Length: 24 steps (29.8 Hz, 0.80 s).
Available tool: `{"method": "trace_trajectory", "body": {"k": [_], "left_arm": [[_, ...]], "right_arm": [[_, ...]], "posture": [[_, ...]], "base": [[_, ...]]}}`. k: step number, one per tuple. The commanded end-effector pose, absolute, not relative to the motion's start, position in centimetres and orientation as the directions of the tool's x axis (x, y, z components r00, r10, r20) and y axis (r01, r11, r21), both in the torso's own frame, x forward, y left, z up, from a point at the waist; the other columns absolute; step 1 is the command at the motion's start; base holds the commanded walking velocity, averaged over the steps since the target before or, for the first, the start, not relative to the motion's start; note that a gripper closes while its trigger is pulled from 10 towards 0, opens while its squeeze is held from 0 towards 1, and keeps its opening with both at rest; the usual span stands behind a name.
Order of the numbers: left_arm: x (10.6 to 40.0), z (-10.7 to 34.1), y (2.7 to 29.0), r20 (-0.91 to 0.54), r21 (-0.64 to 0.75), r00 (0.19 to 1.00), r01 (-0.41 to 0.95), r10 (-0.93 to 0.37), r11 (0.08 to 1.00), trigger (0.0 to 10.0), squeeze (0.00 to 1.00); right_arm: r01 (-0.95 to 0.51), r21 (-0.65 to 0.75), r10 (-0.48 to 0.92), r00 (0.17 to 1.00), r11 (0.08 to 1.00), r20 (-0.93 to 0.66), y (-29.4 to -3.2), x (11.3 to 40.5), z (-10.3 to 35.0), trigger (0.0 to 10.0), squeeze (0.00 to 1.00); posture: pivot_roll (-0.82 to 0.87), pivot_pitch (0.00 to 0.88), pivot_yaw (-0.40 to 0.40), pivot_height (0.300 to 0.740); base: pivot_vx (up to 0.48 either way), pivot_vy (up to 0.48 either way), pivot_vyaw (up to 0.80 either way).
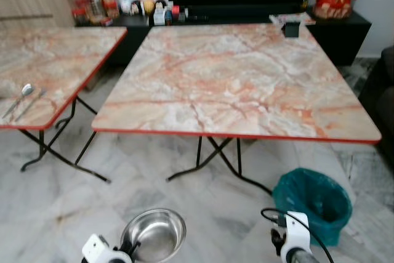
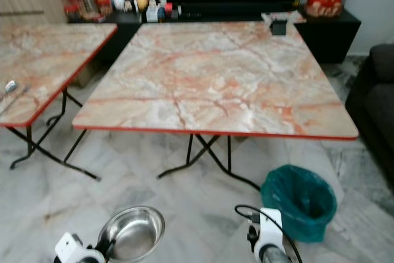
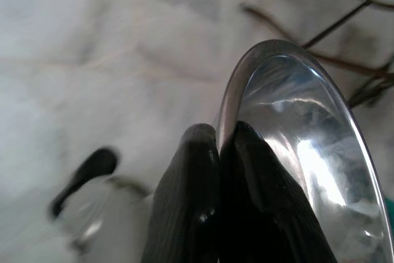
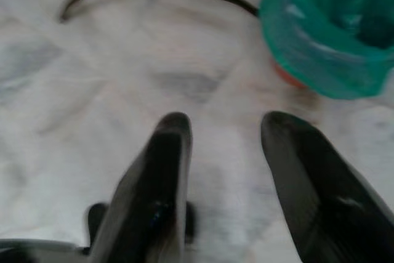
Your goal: Setting the table
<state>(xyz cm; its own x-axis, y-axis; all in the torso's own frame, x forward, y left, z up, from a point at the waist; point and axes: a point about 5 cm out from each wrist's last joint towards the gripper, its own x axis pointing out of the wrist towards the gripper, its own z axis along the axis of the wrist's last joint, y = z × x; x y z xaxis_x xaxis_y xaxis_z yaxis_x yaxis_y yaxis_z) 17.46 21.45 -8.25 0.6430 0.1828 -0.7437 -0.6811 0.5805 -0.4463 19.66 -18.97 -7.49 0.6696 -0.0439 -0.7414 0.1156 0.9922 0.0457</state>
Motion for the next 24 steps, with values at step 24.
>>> {"method": "trace_trajectory", "body": {"k": [24], "left_arm": [[21.4,-4.9,23.1,-0.502,-0.570,0.792,-0.605,0.347,0.556,10.0,0.00]], "right_arm": [[0.133,0.033,-0.064,0.661,0.991,-0.747,-20.1,19.3,-7.5,10.0,0.00]], "posture": [[0.03,0.000,-0.009,0.740]], "base": [[0.000,-0.010,0.00]]}}
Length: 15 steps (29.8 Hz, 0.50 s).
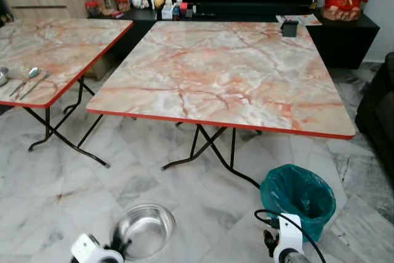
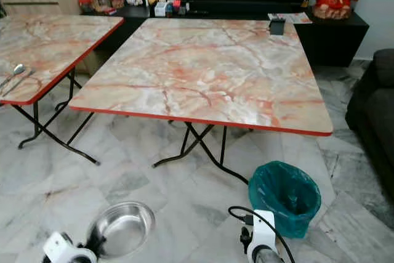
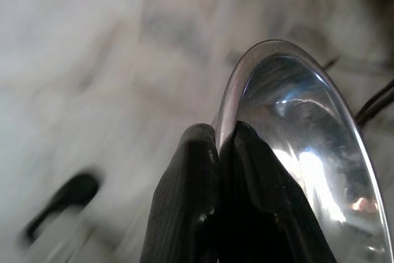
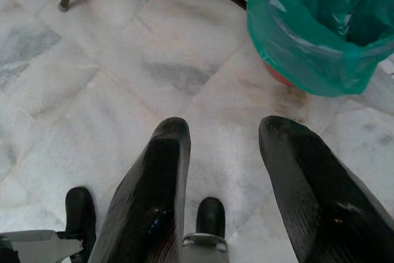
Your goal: Setting the table
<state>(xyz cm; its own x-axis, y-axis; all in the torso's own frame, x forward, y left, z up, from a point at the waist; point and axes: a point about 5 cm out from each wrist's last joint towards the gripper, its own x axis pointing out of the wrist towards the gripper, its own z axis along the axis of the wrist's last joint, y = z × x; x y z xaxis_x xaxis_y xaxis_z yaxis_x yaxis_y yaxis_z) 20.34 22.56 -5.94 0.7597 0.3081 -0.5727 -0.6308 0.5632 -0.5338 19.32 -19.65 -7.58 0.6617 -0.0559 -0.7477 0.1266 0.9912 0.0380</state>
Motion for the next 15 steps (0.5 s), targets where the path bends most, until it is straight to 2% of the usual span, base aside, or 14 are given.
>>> {"method": "trace_trajectory", "body": {"k": [1,4,8,11,15], "left_arm": [[21.6,-4.6,23.4,-0.477,-0.578,0.800,-0.597,0.362,0.557,10.0,0.00],[22.7,-2.6,24.8,-0.345,-0.634,0.823,-0.559,0.451,0.534,10.0,0.00],[23.9,0.7,26.8,-0.163,-0.669,0.824,-0.497,0.543,0.553,10.0,0.00],[24.4,2.2,27.5,-0.089,-0.687,0.816,-0.466,0.571,0.558,10.0,0.00],[25.5,5.4,27.4,0.048,-0.725,0.836,-0.347,0.547,0.594,10.0,0.00]], "right_arm": [[0.133,0.030,-0.066,0.662,0.991,-0.747,-20.1,19.3,-7.5,10.0,0.00],[0.130,0.027,-0.067,0.665,0.991,-0.744,-20.3,19.6,-7.3,10.0,0.00],[0.121,0.029,-0.060,0.671,0.992,-0.739,-20.3,20.0,-7.2,10.0,0.00],[0.118,0.034,-0.056,0.676,0.992,-0.735,-20.1,20.2,-7.0,10.0,0.00],[0.112,0.042,-0.046,0.680,0.993,-0.732,-19.7,20.5,-7.0,10.0,0.00]], "posture": [[0.03,0.000,-0.009,0.740],[0.04,0.000,-0.026,0.740],[0.07,0.000,-0.045,0.740],[0.08,0.000,-0.049,0.740],[0.08,0.000,-0.048,0.740]], "base": [[0.000,0.000,0.00],[0.000,0.000,0.00],[0.000,0.000,0.00],[0.000,0.000,0.00],[0.000,0.000,0.00]]}}
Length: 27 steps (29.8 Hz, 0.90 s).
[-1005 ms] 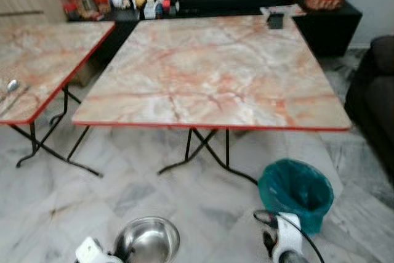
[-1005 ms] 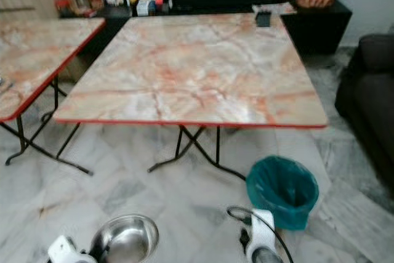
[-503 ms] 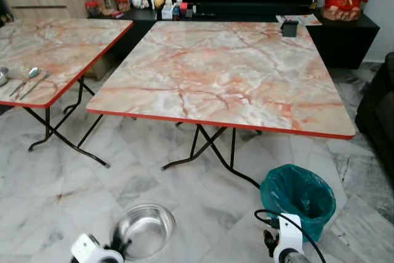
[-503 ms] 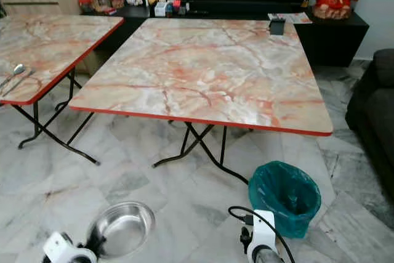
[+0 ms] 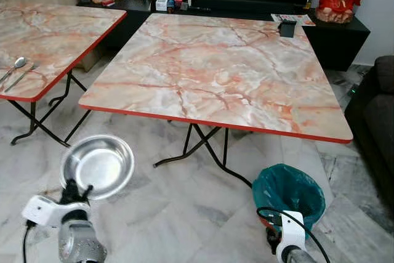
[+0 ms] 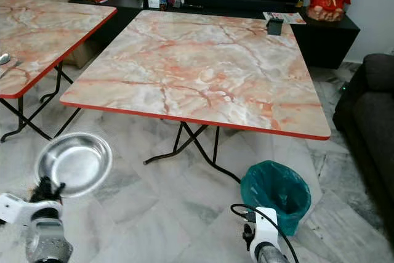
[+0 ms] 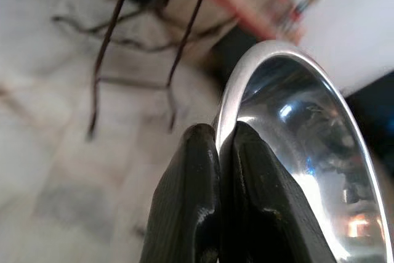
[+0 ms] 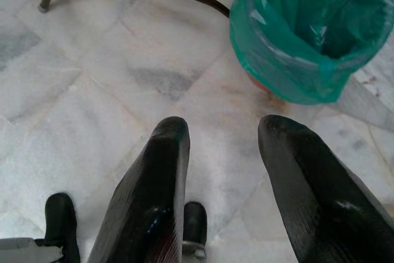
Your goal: Setting the table
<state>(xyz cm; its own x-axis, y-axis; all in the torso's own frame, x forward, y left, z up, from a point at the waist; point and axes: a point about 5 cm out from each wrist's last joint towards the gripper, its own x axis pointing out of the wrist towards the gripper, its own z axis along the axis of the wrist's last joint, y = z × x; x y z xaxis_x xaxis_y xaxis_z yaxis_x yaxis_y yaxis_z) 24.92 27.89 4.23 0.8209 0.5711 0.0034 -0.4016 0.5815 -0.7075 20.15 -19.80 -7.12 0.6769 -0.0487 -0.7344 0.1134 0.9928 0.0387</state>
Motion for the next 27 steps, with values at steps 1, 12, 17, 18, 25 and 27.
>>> {"method": "trace_trajectory", "body": {"k": [1,12,17,18,25,27], "left_arm": [[25.7,5.8,27.3,0.063,-0.734,0.841,-0.326,0.537,0.596,10.0,0.00],[27.8,10.9,25.4,0.226,-0.749,0.872,-0.130,0.434,0.650,10.0,0.00],[27.5,11.4,25.4,0.219,-0.754,0.882,-0.119,0.417,0.646,10.0,0.00],[27.6,11.5,25.4,0.219,-0.752,0.885,-0.115,0.411,0.650,10.0,0.00],[27.7,11.7,24.9,0.215,-0.755,0.897,-0.098,0.386,0.648,10.0,0.00],[27.9,11.7,24.7,0.214,-0.755,0.903,-0.089,0.373,0.650,10.0,0.00]], "right_arm": [[0.114,0.045,-0.045,0.681,0.992,-0.731,-19.6,20.5,-6.9,10.0,0.00],[0.170,0.074,-0.061,0.672,0.983,-0.738,-19.3,20.4,-7.1,10.0,0.00],[0.166,0.065,-0.064,0.669,0.984,-0.740,-19.4,20.3,-7.2,10.0,0.00],[0.168,0.065,-0.065,0.669,0.984,-0.740,-19.4,20.3,-7.2,10.0,0.00],[0.169,0.059,-0.072,0.676,0.984,-0.733,-19.4,20.4,-7.1,10.0,0.00],[0.169,0.058,-0.072,0.675,0.984,-0.734,-19.4,20.4,-7.1,10.0,0.00]], "posture": [[0.09,0.000,-0.045,0.740],[0.09,0.000,-0.028,0.740],[0.08,0.001,-0.024,0.740],[0.08,0.001,-0.023,0.740],[0.08,0.002,-0.022,0.740],[0.08,0.001,-0.021,0.740]], "base": [[0.000,0.000,0.00],[0.100,0.000,-0.20],[0.307,0.000,-0.77],[0.341,0.000,-0.74],[0.363,0.000,0.00],[0.381,0.000,0.00]]}}
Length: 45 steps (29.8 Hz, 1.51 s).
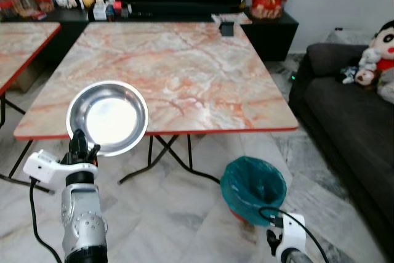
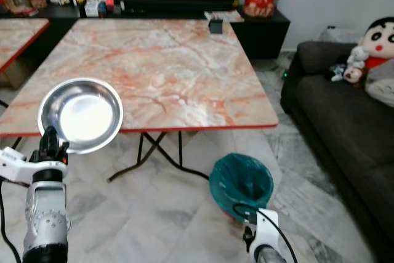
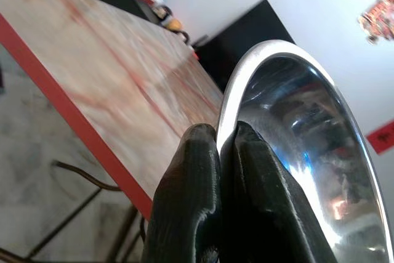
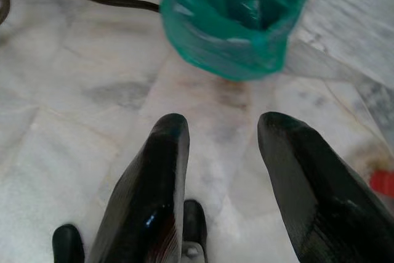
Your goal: Setting the table
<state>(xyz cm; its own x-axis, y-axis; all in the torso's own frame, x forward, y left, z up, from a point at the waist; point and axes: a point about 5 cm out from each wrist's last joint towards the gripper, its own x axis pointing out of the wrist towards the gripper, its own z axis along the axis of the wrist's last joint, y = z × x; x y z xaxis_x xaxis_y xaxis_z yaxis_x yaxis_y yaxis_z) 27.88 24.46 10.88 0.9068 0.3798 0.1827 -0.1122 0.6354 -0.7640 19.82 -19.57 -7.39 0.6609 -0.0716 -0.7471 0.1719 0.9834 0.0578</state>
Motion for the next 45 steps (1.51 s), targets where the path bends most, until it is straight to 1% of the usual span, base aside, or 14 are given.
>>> {"method": "trace_trajectory", "body": {"k": [1,17,26,31,33,35,36,39,41,44,45], "left_arm": [[27.9,11.7,24.6,0.214,-0.755,0.904,-0.088,0.371,0.650,10.0,0.00],[28.7,12.1,23.5,0.209,-0.754,0.927,-0.051,0.312,0.654,10.0,0.00],[29.0,12.1,22.2,0.204,-0.753,0.948,-0.007,0.243,0.658,10.0,0.00],[29.2,11.9,20.8,0.192,-0.736,0.969,0.036,0.157,0.676,10.0,0.00],[29.4,11.7,19.6,0.178,-0.708,0.981,0.075,0.075,0.703,10.0,0.00],[29.5,11.7,19.0,0.172,-0.704,0.984,0.093,0.043,0.704,10.0,0.00],[29.6,11.6,18.3,0.158,-0.678,0.987,0.115,-0.009,0.726,10.0,0.00],[29.6,11.3,17.2,0.125,-0.656,0.989,0.143,-0.080,0.741,10.0,0.00],[29.5,11.2,17.1,0.114,-0.652,0.989,0.146,-0.095,0.744,10.0,0.00],[29.5,11.0,16.4,0.069,-0.606,0.987,0.157,-0.146,0.780,10.0,0.00],[29.5,10.8,15.9,0.018,-0.577,0.985,0.148,-0.169,0.803,10.0,0.00]], "right_arm": [[0.170,0.059,-0.073,0.675,0.984,-0.734,-19.4,20.4,-7.1,10.0,0.00],[0.170,0.062,-0.068,0.667,0.984,-0.742,-19.0,20.2,-7.3,10.0,0.00],[0.168,0.062,-0.067,0.667,0.984,-0.742,-18.9,20.2,-7.3,10.0,0.00],[0.165,0.061,-0.066,0.665,0.984,-0.743,-18.9,20.2,-7.3,10.0,0.00],[0.165,0.060,-0.065,0.665,0.985,-0.744,-18.9,20.1,-7.3,10.0,0.00],[0.164,0.060,-0.066,0.664,0.985,-0.744,-18.9,20.1,-7.3,10.0,0.00],[0.164,0.060,-0.065,0.665,0.985,-0.744,-18.9,20.1,-7.3,10.0,0.00],[0.164,0.061,-0.065,0.665,0.985,-0.744,-18.8,20.1,-7.3,10.0,0.00],[0.163,0.061,-0.064,0.665,0.985,-0.744,-18.8,20.1,-7.3,10.0,0.00],[0.161,0.060,-0.063,0.664,0.985,-0.745,-18.8,20.1,-7.4,10.0,0.00],[0.158,0.059,-0.062,0.664,0.986,-0.745,-18.8,20.1,-7.4,10.0,0.00]], "posture": [[0.08,0.001,-0.021,0.740],[0.07,0.001,-0.004,0.740],[0.07,0.001,-0.001,0.740],[0.07,0.002,0.000,0.740],[0.07,0.003,0.001,0.740],[0.07,0.003,0.001,0.740],[0.07,0.003,0.001,0.740],[0.07,0.004,0.003,0.740],[0.07,0.007,0.003,0.740],[0.07,0.008,0.001,0.740],[0.07,0.010,0.000,0.740]], "base": [[0.386,0.000,0.00],[0.392,0.000,-0.06],[0.393,0.000,0.00],[0.391,0.000,0.00],[0.392,0.000,0.00],[0.386,0.000,0.00],[0.307,0.000,0.00],[0.000,0.000,0.00],[0.000,0.000,0.00],[0.000,0.000,0.00],[0.000,0.000,0.00]]}}
